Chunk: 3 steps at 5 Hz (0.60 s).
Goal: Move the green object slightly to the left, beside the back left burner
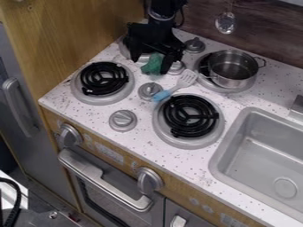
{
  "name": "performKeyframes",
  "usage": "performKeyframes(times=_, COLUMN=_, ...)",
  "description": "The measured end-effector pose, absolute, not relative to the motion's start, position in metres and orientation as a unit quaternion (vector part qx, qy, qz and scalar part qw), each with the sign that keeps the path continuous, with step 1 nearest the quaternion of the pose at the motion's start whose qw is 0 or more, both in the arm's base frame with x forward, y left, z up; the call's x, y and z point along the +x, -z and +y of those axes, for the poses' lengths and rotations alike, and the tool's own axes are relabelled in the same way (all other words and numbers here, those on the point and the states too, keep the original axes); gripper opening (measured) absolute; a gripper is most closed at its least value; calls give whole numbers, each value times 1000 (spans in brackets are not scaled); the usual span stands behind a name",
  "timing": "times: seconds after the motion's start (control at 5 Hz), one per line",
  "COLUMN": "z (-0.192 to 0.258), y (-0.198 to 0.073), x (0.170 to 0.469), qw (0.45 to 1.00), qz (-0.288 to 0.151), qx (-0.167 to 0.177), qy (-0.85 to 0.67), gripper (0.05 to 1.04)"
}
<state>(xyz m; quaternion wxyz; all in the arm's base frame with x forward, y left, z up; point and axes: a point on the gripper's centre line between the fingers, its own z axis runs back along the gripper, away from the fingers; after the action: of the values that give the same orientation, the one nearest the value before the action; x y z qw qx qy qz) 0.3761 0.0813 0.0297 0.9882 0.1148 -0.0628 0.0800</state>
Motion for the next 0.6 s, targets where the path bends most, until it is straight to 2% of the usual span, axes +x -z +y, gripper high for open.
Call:
performKeyframes(times=0.2, z=80, y=-13, x=371, qw=990, qz=-41, qx=112, qy=-79, gripper=999)
performKeyframes(times=0.4, z=80, y=13, x=394, qw=990, qz=-34, qx=101, qy=-90, gripper=999)
performKeyframes(times=0.6, z=85, y=19, x=413, qw=987, qz=-50, qx=87, qy=-123, gripper=999)
